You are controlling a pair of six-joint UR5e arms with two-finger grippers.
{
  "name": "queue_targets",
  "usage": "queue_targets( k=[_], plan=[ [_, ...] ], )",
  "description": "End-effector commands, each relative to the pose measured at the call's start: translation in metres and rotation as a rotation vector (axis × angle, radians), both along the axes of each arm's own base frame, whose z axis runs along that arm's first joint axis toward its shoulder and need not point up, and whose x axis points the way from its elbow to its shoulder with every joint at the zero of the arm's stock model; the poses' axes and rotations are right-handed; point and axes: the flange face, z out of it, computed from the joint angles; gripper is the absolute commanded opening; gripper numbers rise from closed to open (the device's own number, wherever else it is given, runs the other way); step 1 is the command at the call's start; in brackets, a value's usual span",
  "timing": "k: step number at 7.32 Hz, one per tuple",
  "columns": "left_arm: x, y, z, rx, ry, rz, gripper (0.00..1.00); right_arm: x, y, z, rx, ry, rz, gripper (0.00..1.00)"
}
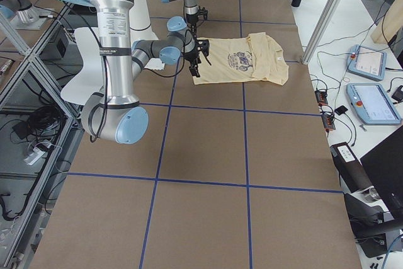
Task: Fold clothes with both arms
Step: 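Lower both grippers to the hem corners nearest the robot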
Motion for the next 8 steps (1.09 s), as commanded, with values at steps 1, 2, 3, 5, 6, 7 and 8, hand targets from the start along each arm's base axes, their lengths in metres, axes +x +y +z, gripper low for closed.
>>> queue_targets(
  k=[1, 2, 3, 5, 6, 7, 8],
  plan=[
    [-0.009, -0.003, -0.012, 0.008, 0.024, -0.007, 0.0, 0.0, 0.0, -0.001, 0.0, -0.001, 0.0, 1.0],
    [-0.013, -0.003, -0.018, 0.012, 0.037, -0.01, 0.0, 0.0, -0.001, -0.001, 0.001, -0.002, 0.001, 1.0],
    [-0.018, -0.004, -0.023, 0.012, 0.039, -0.014, 0.0, 0.0, 0.0, -0.001, 0.001, -0.002, 0.0, 1.0],
    [-0.019, -0.004, -0.025, 0.012, 0.039, -0.015, 0.0, -0.009, 0.003, 0.003, 0.015, 0.015, 0.009, 1.0],
    [-0.019, -0.004, -0.026, 0.013, 0.042, -0.017, 0.0, -0.025, 0.007, 0.006, 0.024, 0.023, -0.001, 0.99],
    [-0.02, -0.004, -0.025, 0.013, 0.04, -0.018, 0.0, -0.042, 0.004, 0.016, 0.036, 0.026, 0.006, 0.98],
    [-0.021, -0.003, -0.028, 0.015, 0.047, -0.019, 0.0, -0.052, 0.002, 0.026, 0.047, 0.004, 0.005, 0.89]
  ],
)
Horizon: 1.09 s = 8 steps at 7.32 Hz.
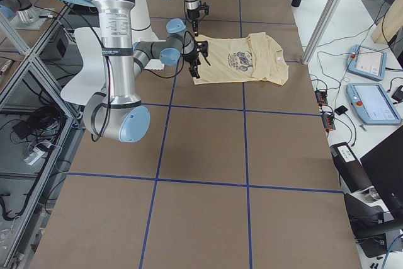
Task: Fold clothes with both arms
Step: 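Close both grippers on the hem corners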
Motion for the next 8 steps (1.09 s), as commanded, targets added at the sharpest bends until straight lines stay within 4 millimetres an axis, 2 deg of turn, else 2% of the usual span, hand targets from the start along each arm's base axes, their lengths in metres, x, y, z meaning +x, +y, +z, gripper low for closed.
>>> queue_targets(
  k=[1, 4, 5, 8],
  plan=[
    [-0.001, 0.0, -0.004, 0.008, 0.008, -0.009, 0.0, -0.021, -0.002, 0.019, 0.012, -0.009, -0.001, 0.81],
    [-0.002, 0.0, -0.009, 0.031, 0.012, -0.038, 0.0, -0.034, 0.004, 0.024, 0.016, 0.002, -0.014, 0.53],
    [-0.002, 0.001, -0.009, 0.035, 0.012, -0.042, 0.0, -0.042, 0.002, 0.023, 0.016, 0.002, -0.014, 0.5],
    [-0.002, 0.001, -0.011, 0.046, 0.011, -0.054, 0.0, -0.047, 0.001, 0.028, 0.013, 0.014, -0.018, 0.48]
  ],
)
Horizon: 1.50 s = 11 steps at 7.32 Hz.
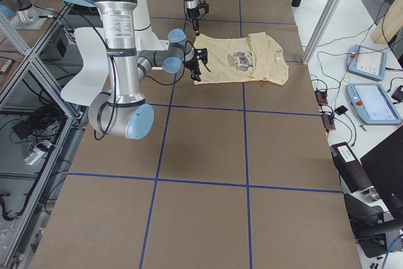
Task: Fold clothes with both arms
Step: 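Close both grippers on the hem corners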
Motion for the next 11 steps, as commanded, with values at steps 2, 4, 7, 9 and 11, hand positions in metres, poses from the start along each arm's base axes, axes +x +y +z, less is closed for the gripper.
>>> queue_targets(
  k=[2, 4, 7, 9, 11],
  plan=[
    [0.001, 0.003, -0.001, 0.004, 0.001, 0.002, 0.0, -0.021, -0.006, 0.005, -0.004, 0.016, 0.0, 0.48],
    [0.001, 0.002, 0.0, 0.004, 0.0, 0.002, 0.0, -0.022, -0.006, 0.008, -0.006, 0.022, -0.001, 0.5],
    [0.001, 0.003, -0.001, 0.004, 0.001, 0.002, 0.0, -0.026, 0.002, 0.015, -0.008, 0.037, -0.013, 0.5],
    [0.001, 0.003, -0.002, 0.005, 0.003, 0.002, 0.0, -0.03, 0.005, 0.015, -0.003, 0.04, -0.014, 0.49],
    [0.001, 0.003, -0.002, 0.005, 0.003, 0.002, 0.0, -0.033, 0.009, 0.017, -0.006, 0.044, -0.015, 0.45]
  ],
)
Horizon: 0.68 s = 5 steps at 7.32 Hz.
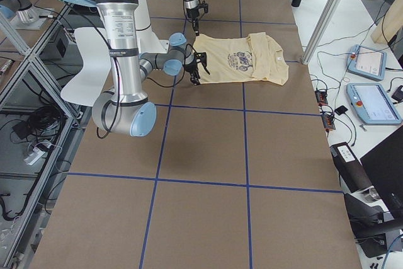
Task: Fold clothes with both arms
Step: 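Close both grippers on the hem corners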
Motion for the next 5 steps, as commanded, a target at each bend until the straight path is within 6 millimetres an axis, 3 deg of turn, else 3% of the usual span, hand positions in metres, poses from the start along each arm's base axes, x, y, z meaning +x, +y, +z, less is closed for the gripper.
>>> queue_targets(
  k=[1, 3, 5],
  plan=[
    [-0.0006, 0.0002, 0.0002, 0.0, 0.0, 0.0, 0.0, -0.0033, 0.0047, 0.0004, -0.012, -0.004, 0.005, 0.34],
    [-0.0022, 0.0007, -0.0025, 0.002, 0.006, 0.0, 0.0, -0.0028, 0.0056, 0.0029, -0.014, 0.001, 0.006, 0.0],
    [-0.0045, 0.0005, -0.0043, 0.003, 0.01, -0.001, 0.0, 0.0051, 0.0045, -0.0054, -0.009, -0.017, 0.01, 0.0]
  ],
)
